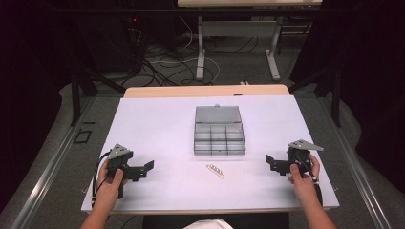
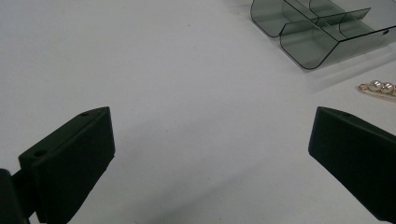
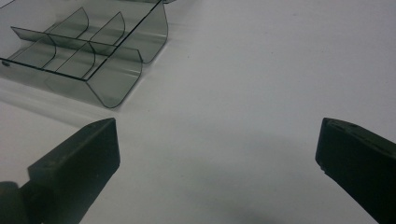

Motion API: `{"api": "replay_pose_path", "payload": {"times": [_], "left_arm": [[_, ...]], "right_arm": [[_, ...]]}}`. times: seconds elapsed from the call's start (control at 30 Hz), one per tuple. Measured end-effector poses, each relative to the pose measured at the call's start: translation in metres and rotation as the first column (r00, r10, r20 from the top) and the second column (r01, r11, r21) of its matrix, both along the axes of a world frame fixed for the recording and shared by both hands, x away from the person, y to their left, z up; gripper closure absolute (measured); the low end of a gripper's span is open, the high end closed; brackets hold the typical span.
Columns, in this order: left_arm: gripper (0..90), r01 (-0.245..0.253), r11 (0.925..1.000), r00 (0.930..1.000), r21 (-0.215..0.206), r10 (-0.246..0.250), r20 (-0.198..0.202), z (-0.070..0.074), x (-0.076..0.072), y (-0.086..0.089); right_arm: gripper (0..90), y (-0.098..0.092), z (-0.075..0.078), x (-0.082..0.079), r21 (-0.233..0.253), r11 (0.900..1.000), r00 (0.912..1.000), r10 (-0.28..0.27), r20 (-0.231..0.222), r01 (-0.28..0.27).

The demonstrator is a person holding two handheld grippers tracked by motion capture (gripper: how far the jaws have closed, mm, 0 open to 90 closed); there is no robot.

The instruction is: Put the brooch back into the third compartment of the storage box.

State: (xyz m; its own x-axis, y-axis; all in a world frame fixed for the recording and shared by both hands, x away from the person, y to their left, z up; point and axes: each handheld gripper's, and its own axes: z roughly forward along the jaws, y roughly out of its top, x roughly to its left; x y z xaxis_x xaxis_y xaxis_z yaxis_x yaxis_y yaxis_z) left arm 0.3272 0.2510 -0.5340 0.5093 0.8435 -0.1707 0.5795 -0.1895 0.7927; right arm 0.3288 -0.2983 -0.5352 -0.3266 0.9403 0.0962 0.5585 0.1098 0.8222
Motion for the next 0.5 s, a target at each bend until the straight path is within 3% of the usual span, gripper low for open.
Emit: {"api": "replay_pose_path", "payload": {"times": [0.2, 0.37, 0.5], "left_arm": [[0.7, 0.018, 0.9998, 0.9998, 0.013, -0.018, -0.01, 0.002, 0.0, -0.003], [0.7, 0.019, 0.9997, 0.9997, 0.015, -0.018, -0.018, 0.003, 0.0, -0.003], [0.7, 0.032, 0.9993, 0.9993, 0.022, -0.031, -0.021, 0.004, -0.001, -0.004]], "right_arm": [[0.0, 0.007, -0.003, -0.002, -0.011, 1.0, 0.9999, 0.011, -0.013, -0.012], [0.0, 0.02, 0.003, -0.004, -0.015, 0.999, 0.9985, 0.046, 0.03, -0.045], [0.0, 0.028, 0.004, -0.008, -0.029, 0.997, 0.9973, 0.066, 0.033, -0.065]]}}
